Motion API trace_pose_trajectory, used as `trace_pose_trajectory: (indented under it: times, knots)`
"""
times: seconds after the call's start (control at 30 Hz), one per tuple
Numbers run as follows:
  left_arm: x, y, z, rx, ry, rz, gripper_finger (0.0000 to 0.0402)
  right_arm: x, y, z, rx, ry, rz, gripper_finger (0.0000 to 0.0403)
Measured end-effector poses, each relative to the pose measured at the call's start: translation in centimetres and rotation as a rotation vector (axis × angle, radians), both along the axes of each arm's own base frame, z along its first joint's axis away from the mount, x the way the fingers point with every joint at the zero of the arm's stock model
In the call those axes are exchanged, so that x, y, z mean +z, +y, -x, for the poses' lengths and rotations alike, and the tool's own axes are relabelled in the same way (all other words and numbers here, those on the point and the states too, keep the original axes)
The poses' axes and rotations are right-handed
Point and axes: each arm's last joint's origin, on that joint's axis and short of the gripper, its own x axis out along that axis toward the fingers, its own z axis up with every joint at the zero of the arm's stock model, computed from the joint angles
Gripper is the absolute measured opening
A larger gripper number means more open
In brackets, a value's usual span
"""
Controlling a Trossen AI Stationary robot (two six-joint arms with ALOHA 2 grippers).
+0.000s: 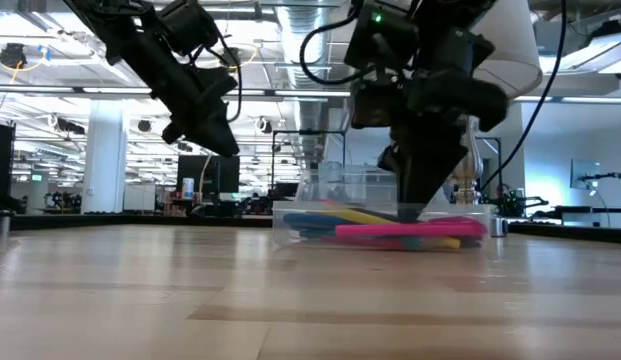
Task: Pick & place school supplies into a supply box
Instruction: Close the transparent supply box
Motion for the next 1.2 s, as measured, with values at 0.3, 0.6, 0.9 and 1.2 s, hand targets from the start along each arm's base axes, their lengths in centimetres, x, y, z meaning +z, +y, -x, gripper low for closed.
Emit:
trace_pose_trajectory:
  times: [0.3,0.6,0.9,1.2]
  knots:
    - [-2.7,1.7,-2.9,-0.243,-0.174,0.278,0.0086,0.1,2.1,0.1,0.082,-0.026,0.014,0.0054]
    - [-7.6,3.0,-5.8,-0.218,-0.215,0.364,0.0086,0.3,2.8,0.3,0.017,-0.024,0.038,0.0054]
    - [-8.8,3.6,-7.1,-0.216,-0.289,0.356,0.0086,2.0,3.1,0.3,-0.101,-0.112,0.063,0.0054]
    - [-8.4,4.1,-7.2,-0.186,-0.286,0.271,0.0086,5.0,2.5,2.0,-0.463,-0.129,0.078,0.0054]
